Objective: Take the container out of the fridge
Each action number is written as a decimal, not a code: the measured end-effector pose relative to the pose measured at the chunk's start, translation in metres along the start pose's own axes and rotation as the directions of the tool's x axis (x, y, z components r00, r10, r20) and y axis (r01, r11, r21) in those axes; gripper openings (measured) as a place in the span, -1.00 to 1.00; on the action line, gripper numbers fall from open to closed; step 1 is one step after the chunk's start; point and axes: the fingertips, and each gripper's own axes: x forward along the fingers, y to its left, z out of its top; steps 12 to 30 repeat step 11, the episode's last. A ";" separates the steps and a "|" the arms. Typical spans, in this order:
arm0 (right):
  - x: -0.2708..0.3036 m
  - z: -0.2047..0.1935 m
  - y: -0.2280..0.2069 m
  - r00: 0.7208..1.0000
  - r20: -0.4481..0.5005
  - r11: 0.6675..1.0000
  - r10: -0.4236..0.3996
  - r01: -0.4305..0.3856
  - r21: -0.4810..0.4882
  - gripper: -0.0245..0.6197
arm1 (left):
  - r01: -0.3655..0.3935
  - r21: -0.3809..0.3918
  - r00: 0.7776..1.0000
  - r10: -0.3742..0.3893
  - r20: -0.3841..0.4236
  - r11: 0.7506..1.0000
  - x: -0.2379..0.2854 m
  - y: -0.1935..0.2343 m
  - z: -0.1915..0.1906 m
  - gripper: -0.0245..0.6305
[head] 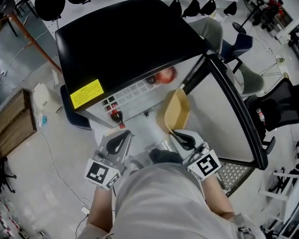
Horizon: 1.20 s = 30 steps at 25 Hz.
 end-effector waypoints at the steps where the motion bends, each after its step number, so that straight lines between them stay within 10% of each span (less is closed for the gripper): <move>1: 0.001 0.000 0.000 1.000 -0.002 1.000 0.002 -0.002 -0.002 -0.87 | -0.001 0.000 1.000 0.001 0.001 1.000 0.001 0.001 0.000 -0.90; 30: 0.008 -0.004 0.000 1.000 -0.008 1.000 0.018 -0.018 -0.004 -0.87 | -0.004 0.000 1.000 0.004 -0.005 1.000 0.002 0.006 -0.001 -0.90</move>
